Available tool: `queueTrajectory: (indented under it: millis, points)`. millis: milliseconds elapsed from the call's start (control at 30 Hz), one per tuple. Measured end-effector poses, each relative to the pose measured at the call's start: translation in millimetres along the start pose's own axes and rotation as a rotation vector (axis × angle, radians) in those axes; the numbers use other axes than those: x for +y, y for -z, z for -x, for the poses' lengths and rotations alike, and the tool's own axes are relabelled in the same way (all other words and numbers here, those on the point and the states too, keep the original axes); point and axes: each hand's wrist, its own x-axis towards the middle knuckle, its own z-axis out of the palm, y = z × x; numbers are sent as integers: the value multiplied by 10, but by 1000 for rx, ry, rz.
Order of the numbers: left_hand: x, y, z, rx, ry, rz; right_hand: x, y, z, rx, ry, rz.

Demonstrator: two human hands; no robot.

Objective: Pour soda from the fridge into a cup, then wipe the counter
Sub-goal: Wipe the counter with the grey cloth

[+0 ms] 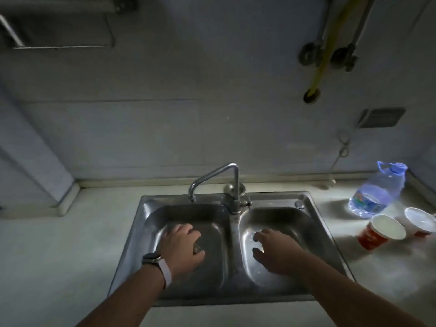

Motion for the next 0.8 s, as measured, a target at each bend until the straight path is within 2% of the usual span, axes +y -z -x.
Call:
queueTrajectory:
  millis: [233,533,800]
  points:
    - [-553,-42,784,5,266,-23,-743,-123,-314,-81,276,103]
    - [-518,-118,1548,103,479,59,-1290,-232,-443,-217,483,94]
    - [-520,-309,2161,86,711,58,-1796,-398,-437,-190,765,116]
